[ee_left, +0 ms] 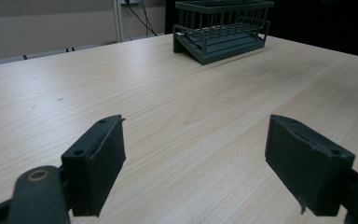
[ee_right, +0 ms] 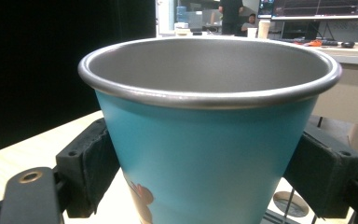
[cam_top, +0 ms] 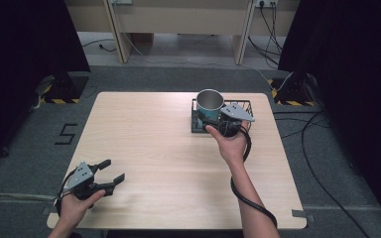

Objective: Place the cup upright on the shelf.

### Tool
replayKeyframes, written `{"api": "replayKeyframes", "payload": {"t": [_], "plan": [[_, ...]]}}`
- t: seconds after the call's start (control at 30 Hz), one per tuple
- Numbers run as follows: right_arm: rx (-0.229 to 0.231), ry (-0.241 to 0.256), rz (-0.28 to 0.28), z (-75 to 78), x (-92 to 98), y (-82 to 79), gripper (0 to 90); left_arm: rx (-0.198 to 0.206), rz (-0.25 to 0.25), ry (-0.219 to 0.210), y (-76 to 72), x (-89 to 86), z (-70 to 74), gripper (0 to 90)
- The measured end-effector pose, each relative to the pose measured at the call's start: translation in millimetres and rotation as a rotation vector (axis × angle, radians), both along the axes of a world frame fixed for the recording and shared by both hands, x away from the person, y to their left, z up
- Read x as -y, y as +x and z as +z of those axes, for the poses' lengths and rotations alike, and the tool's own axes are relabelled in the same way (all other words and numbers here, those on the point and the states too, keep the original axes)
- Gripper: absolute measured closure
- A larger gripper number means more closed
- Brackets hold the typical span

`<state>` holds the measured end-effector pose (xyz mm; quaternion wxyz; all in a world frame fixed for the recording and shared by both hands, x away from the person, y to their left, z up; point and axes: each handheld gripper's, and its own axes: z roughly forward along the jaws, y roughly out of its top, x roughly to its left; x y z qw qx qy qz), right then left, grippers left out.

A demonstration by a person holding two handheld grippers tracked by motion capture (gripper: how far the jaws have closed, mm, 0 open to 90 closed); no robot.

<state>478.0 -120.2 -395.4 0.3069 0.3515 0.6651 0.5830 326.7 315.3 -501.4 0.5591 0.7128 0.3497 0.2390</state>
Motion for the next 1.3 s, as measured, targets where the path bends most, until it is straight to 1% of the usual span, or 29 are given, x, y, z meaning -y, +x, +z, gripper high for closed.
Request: {"api": "replayKeyframes", "payload": {"t": [0.37,0.8,1.3], "plan": [[-0.013,0.005,-0.028,0.4,6.2,9.3,17.8,0.000,0.002,-0.007,0.1,-0.1,-0.2,19.2],[-0.016,0.004,-0.059,6.1,13.6,22.0,17.8,0.001,0.002,-0.006,0.1,-0.8,0.0,19.3],[-0.037,0.006,-0.101,5.1,22.1,35.5,17.7,0.000,0.003,-0.007,0.1,-1.2,-0.1,19.3]]}}
